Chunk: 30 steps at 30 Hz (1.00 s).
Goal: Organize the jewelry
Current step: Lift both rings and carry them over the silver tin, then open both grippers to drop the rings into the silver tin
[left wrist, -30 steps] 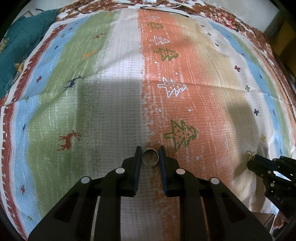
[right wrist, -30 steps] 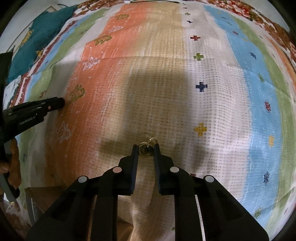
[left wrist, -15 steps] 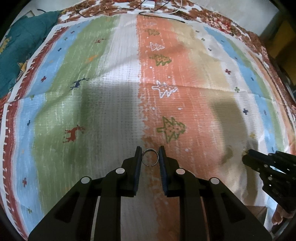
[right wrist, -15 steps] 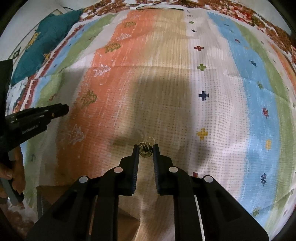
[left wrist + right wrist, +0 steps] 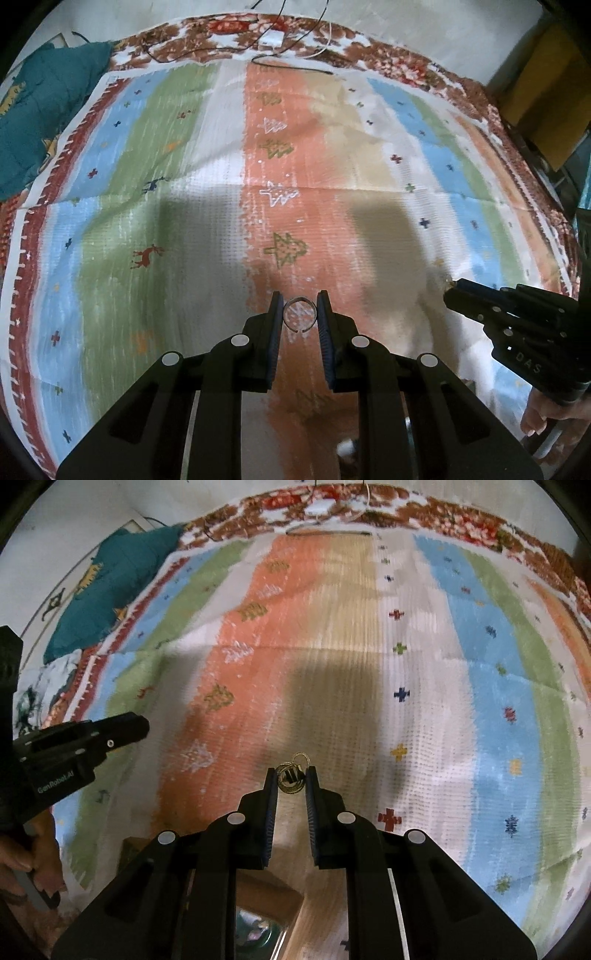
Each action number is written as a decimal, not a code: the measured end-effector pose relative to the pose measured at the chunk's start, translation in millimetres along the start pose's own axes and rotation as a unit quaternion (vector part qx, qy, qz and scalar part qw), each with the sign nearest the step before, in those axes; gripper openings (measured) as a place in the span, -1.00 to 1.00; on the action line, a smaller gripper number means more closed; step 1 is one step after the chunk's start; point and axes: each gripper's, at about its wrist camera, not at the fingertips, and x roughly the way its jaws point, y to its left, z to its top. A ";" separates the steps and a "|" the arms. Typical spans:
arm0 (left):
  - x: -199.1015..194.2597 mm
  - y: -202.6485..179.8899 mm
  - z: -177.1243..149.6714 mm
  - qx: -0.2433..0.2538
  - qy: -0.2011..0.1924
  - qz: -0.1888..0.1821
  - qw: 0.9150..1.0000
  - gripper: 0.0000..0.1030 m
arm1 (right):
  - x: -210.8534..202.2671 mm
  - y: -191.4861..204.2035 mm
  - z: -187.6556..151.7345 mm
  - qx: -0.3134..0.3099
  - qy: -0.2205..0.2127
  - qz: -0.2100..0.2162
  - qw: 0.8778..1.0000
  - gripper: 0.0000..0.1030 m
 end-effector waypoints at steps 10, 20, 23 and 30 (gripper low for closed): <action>-38.9 -22.4 -21.7 0.017 -0.030 -0.030 0.999 -0.65 | -41.1 21.4 -15.3 -0.028 -0.035 0.008 0.999 -0.69; -73.4 -35.9 -47.8 0.034 -0.056 -0.049 0.997 -0.65 | -70.4 38.3 -43.0 -0.049 -0.061 0.016 0.997 -0.69; -80.9 -37.0 -55.3 0.033 -0.061 -0.054 0.996 -0.65 | -77.0 40.6 -51.5 -0.053 -0.065 0.020 0.996 -0.69; -88.8 -42.9 -77.2 0.041 -0.061 -0.063 0.995 -0.65 | -81.4 45.4 -68.8 -0.059 -0.063 0.026 0.996 -0.69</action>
